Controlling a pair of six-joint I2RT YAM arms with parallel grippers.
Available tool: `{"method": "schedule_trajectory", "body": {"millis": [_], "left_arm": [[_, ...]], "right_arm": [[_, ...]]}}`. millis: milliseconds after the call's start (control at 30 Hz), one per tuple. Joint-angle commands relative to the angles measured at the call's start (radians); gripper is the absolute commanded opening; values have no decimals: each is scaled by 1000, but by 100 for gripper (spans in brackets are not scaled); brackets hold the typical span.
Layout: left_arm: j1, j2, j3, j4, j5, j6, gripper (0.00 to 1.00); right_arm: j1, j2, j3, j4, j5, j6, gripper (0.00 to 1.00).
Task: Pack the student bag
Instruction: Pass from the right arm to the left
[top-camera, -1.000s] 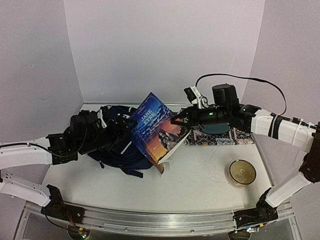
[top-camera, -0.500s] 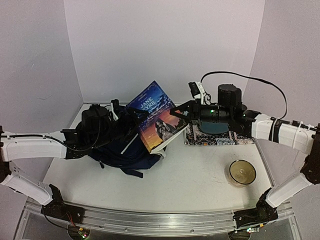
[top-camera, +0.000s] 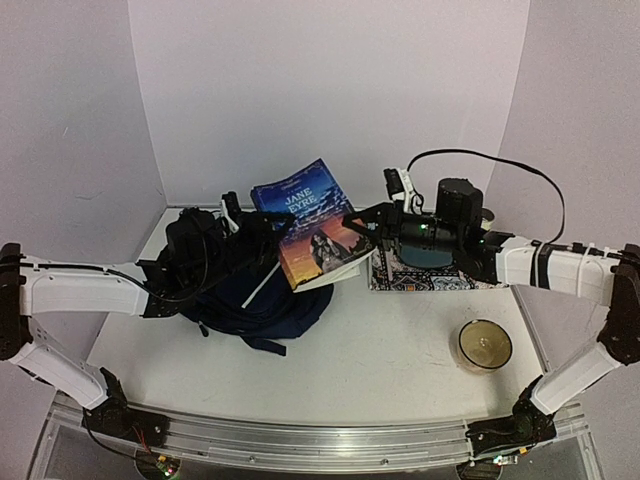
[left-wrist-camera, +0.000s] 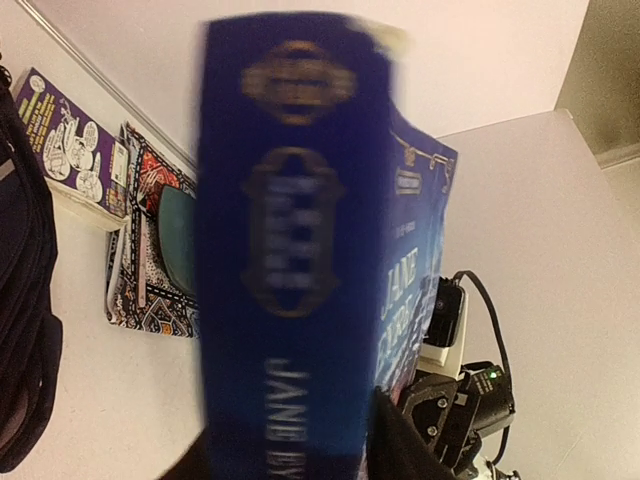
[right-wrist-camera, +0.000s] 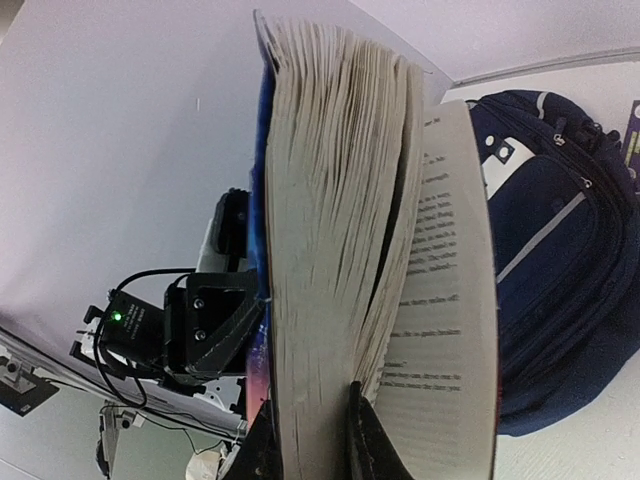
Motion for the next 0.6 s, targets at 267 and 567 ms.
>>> {"method": "schedule_trajectory", "body": {"millis": [267, 567], "left_arm": [[-9, -65, -4, 222, -47, 0, 0], [13, -70, 10, 265, -167, 28, 0]], "right_arm": [[23, -11, -1, 33, 114, -26, 64], [47, -93, -212, 164, 316, 185, 98]]}}
